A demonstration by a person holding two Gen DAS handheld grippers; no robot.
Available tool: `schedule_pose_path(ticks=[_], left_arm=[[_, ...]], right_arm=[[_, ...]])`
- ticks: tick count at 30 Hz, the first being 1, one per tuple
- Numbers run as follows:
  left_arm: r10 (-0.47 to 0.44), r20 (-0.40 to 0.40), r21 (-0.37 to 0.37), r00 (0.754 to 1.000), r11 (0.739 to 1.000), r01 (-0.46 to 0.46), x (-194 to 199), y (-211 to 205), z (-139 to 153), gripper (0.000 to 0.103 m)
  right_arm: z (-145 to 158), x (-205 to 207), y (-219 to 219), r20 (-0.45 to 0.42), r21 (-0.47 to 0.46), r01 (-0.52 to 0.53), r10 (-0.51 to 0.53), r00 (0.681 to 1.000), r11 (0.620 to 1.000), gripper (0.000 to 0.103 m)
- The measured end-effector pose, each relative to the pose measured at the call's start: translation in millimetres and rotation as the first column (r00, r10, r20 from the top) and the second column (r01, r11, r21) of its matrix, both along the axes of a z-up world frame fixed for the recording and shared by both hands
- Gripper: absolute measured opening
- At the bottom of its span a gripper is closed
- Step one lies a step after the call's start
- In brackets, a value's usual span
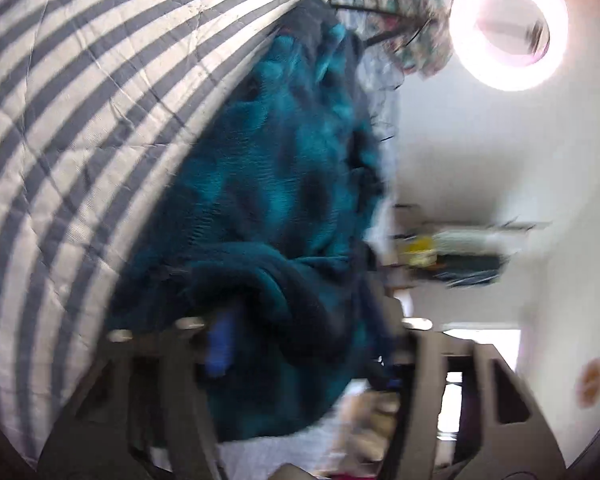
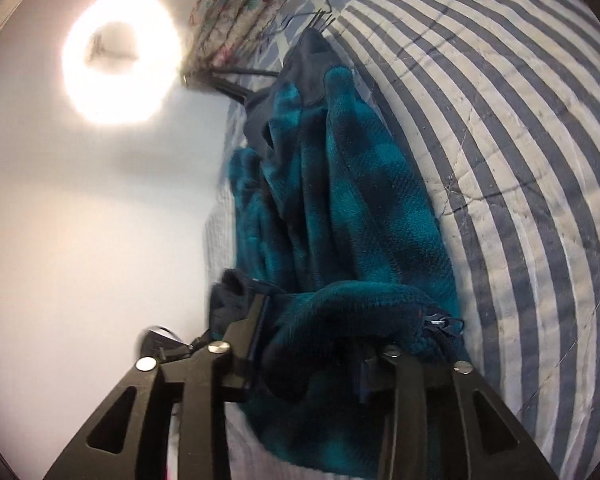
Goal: Fold large clothes
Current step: 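Open both tools and release the folded hem, then move both tools to the collar end of the strip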
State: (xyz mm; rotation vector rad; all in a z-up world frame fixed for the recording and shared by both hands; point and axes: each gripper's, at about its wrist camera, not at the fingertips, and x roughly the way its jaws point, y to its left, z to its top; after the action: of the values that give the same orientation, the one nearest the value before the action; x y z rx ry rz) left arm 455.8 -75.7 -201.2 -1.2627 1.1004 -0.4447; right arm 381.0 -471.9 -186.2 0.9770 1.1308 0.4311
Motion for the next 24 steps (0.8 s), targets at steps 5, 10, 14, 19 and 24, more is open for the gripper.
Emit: schedule_pose_path(ticks=[5,10,14,19,24], left_arm=[[0.009,0.053,-0.034,0.999,0.999,-0.007,-4,15,21,0.076],[-0.092,0.196,0.272,0.976,0.962,0.036,-18,9,64,0.075],[-0.305,0.259,0.597,0.916,0.797,0.097,-33,-36,88,0.051],[-0.467,0.261,0.740,0.845,0.659,0.136,-35,-77,82,0.040],[-0.479,0.236,0.813,0.845,0.574,0.098,-7,-92,68,0.040]], right_arm=[[29,-12,-19,0.085,0.033,0.013,-0.016,0.996,0.999,0.068],[81,-36,-9,0.247,-0.256,-0.062,0.127,0.961,0.965,0.053],[94,-52,24,0.308,-0.461,-0.128,0.293,0.905,0.878,0.032],[90,-63,79,0.340,-0.631,-0.180,0.478,0.810,0.755,0.029],[72,-40,118,0.282,-0.762,-0.208,0.603,0.746,0.614,0.027]])
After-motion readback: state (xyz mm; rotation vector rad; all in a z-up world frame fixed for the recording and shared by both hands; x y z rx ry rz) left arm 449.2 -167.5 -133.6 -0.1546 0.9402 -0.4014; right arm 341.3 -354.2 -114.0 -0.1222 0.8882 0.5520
